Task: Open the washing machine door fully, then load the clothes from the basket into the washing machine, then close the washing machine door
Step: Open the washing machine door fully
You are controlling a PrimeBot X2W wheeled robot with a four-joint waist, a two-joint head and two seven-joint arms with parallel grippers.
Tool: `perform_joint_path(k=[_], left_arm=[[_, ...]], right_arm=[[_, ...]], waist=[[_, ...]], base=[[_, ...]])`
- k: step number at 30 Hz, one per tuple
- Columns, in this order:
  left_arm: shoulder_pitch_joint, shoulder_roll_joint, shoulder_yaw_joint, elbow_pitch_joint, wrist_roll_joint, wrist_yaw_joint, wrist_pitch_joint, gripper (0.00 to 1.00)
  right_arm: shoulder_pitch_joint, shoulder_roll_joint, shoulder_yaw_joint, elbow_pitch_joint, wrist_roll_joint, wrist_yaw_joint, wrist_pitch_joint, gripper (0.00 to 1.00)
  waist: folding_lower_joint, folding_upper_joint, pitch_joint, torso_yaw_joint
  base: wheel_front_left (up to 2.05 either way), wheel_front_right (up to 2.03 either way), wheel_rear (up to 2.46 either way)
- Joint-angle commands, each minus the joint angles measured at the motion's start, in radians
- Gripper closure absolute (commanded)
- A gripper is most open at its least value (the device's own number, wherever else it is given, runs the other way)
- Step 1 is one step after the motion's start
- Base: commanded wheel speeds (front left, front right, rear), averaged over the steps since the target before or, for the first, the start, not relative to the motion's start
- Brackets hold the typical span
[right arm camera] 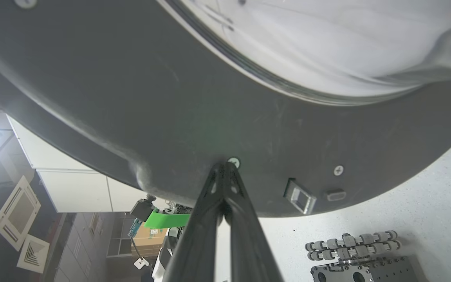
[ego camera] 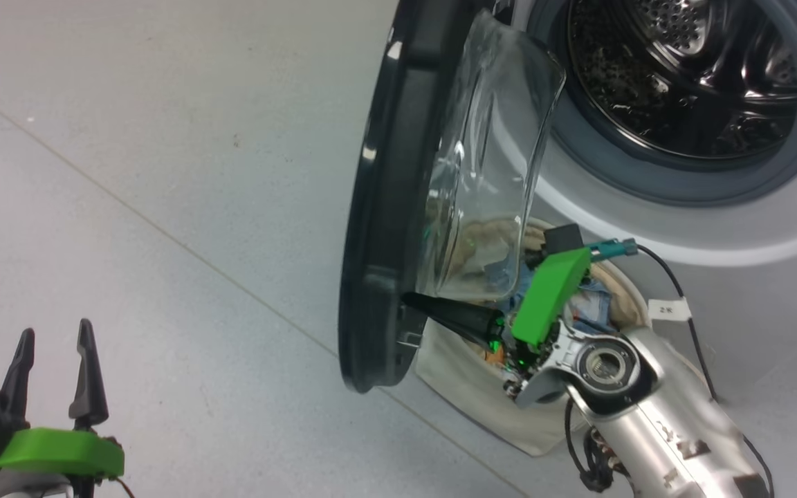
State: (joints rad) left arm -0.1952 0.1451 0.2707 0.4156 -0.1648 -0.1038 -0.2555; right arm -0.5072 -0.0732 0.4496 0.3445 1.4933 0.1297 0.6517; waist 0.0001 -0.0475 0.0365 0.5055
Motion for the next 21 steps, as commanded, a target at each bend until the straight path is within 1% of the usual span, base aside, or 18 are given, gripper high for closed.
perform_joint_path(k=[1, 7, 13, 15, 18, 19, 20, 21], left_arm=[[-0.009, 0.031, 0.032, -0.038, -0.006, 0.008, -0.002, 0.0], [0.006, 0.03, 0.039, -0.057, -0.018, 0.016, -0.002, 0.0], [0.006, 0.03, 0.039, -0.061, -0.03, 0.02, -0.002, 0.0], [0.005, 0.032, 0.036, -0.057, -0.03, 0.02, -0.002, 0.0], [0.004, 0.037, 0.019, -0.049, -0.022, 0.017, 0.001, 0.0], [0.003, 0.037, 0.014, -0.047, -0.022, 0.016, 0.002, 0.0], [0.001, 0.039, 0.012, -0.045, -0.022, 0.016, 0.002, 0.0], [-0.001, 0.04, 0.011, -0.043, -0.023, 0.016, 0.002, 0.0]], right_arm=[[-0.054, 0.023, 0.018, -0.032, 0.011, 0.001, -0.01, 1.0], [-0.094, 0.023, 0.055, -0.005, 0.032, 0.001, -0.037, 1.0], [-0.104, 0.021, 0.055, -0.008, 0.018, 0.001, -0.08, 1.0], [-0.099, 0.009, 0.054, -0.026, -0.002, 0.001, -0.106, 1.0], [-0.082, -0.025, 0.06, -0.066, -0.066, 0.001, -0.174, 1.0], [-0.073, -0.035, 0.061, -0.082, -0.083, 0.001, -0.199, 0.95], [-0.062, -0.044, 0.06, -0.098, -0.097, 0.001, -0.224, 0.54], [-0.05, -0.055, 0.058, -0.113, -0.112, 0.001, -0.253, 0.07]], waist=[[-0.0001, -0.0001, 0.004, 0.003], [-0.0001, -0.0001, 0.015, 0.008], [-0.0001, -0.0001, 0.01, 0.002], [-0.0001, -0.0001, 0.005, -0.001], [-0.0001, -0.0001, -0.002, -0.007], [-0.0001, -0.0001, -0.005, -0.009], [-0.0001, -0.0001, -0.009, -0.011], [-0.0001, -0.0001, -0.013, -0.014]], base=[[0.0, 0.0, 0.0], [0.0, 0.0, 0.0], [0.0, 0.0, 0.0], [0.0, 0.0, 0.0], [0.0, 0.0, 0.0], [0.0, 0.0, 0.0], [0.0, 0.0, 0.0], [0.0, 0.0, 0.0]])
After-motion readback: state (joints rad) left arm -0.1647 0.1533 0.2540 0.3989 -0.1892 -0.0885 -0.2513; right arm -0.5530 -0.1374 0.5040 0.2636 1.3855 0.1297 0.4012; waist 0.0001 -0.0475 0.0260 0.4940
